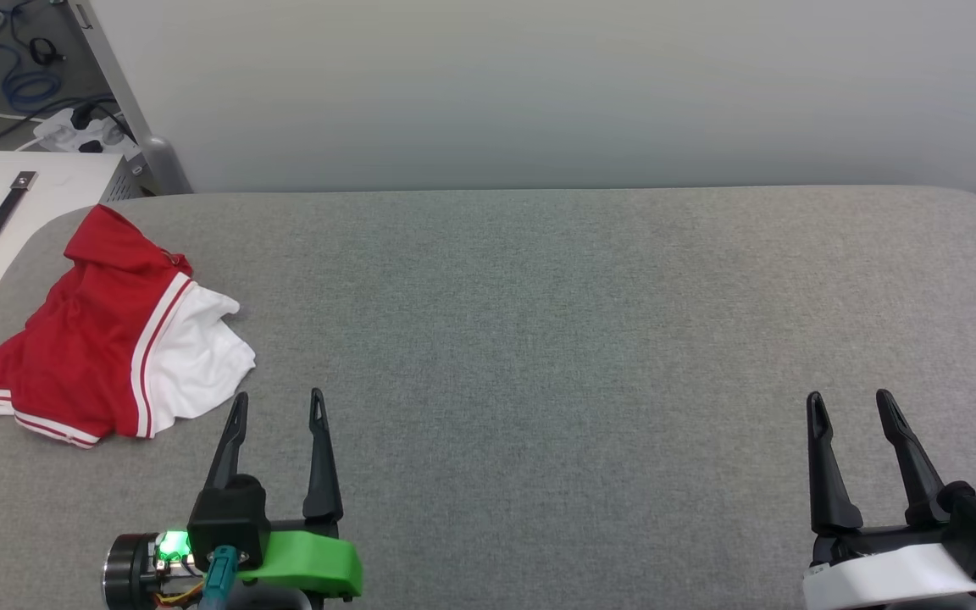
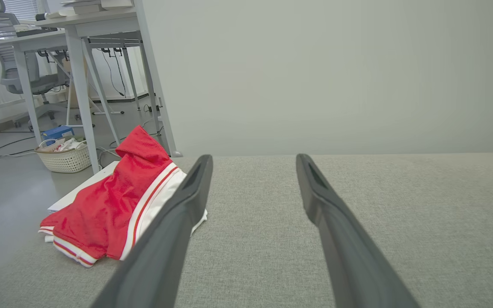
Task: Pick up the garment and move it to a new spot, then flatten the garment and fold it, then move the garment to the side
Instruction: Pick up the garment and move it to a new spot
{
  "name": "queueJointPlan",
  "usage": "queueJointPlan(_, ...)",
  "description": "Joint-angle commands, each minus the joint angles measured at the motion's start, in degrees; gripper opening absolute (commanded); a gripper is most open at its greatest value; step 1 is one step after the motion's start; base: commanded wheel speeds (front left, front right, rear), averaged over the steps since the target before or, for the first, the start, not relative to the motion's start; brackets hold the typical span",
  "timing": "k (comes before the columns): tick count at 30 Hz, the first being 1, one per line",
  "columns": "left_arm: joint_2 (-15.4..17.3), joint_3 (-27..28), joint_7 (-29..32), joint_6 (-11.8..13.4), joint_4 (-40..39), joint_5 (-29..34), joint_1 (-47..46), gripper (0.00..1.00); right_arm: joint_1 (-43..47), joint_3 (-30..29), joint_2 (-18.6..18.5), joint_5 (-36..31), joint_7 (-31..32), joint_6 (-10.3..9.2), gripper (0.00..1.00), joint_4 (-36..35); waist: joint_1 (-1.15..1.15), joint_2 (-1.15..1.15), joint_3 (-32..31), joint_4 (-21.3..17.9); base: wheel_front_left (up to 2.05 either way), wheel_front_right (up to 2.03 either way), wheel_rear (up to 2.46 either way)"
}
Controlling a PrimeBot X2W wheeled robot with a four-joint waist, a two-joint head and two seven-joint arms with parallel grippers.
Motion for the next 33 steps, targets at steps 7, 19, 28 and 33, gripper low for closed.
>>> queueJointPlan(7,-0.3,0.0,-0.3,0.2,0.2,-0.1,0.1,1.0,0.7,0.3,0.1,0.1,-0.3,-0.05,1.0,0.2,0.0,0.0,0.5,1.7,0.0,0.0,0.0)
queueJointPlan(19,-0.3,0.5,-0.3,0.7,0.2,-1.0,-1.6,1.0,0.0,0.7,0.1,-0.5,-0.3,-0.05,1.0,-0.2,0.0,0.0,2.6,9.6,0.0,0.0,0.0)
queueJointPlan(28,-0.3,1.2,-0.3,1.2,0.5,-2.1,-2.3,1.0,-0.8,1.0,0.1,-1.1,-0.3,-0.05,1.0,-0.4,0.0,0.0,4.1,17.6,0.0,0.0,0.0)
queueJointPlan(33,-0.3,1.8,-0.3,1.6,0.7,-3.1,-2.4,1.0,-1.4,1.6,0.1,-1.5,-0.3,-0.05,1.0,-0.3,0.0,0.0,4.5,22.8,0.0,0.0,0.0)
